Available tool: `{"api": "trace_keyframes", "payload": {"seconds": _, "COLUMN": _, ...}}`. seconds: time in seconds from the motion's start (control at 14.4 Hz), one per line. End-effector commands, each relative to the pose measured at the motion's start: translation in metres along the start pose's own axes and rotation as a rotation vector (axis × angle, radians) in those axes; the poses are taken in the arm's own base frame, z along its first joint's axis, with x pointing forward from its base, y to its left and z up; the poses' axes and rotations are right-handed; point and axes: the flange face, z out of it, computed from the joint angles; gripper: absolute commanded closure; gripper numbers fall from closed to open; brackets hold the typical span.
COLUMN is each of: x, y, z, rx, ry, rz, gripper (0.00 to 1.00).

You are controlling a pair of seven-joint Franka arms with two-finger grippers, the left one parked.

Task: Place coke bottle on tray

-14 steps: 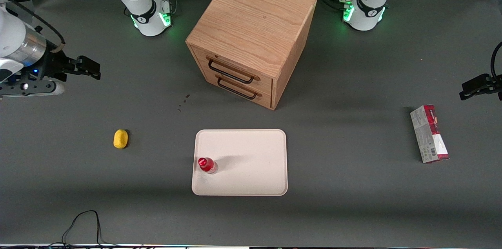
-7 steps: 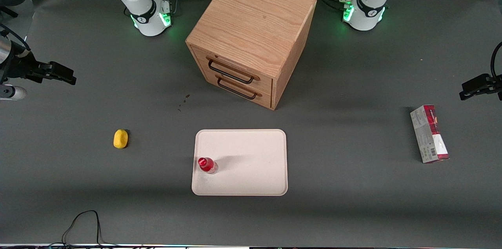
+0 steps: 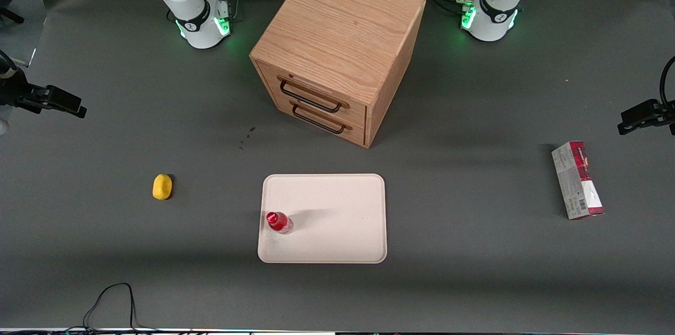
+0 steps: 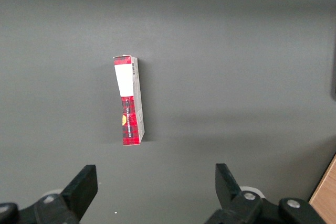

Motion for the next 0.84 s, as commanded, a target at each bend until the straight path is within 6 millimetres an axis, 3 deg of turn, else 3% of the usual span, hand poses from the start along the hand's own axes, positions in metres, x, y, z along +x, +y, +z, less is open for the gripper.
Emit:
{"api": "trace_keyframes", "payload": {"seconds": 0.0, "x": 0.0069, "y": 0.0014, "z": 0.0009, "rx": 0.011, "ry": 0.012, "rz": -0.055, "gripper": 0.00}}
{"api": "trace_keyframes", "payload": {"seconds": 0.77, "x": 0.0061, "y": 0.0041, "z": 0.0003, "rx": 0.010, "ry": 0.006, "rz": -0.045, "gripper": 0.00}}
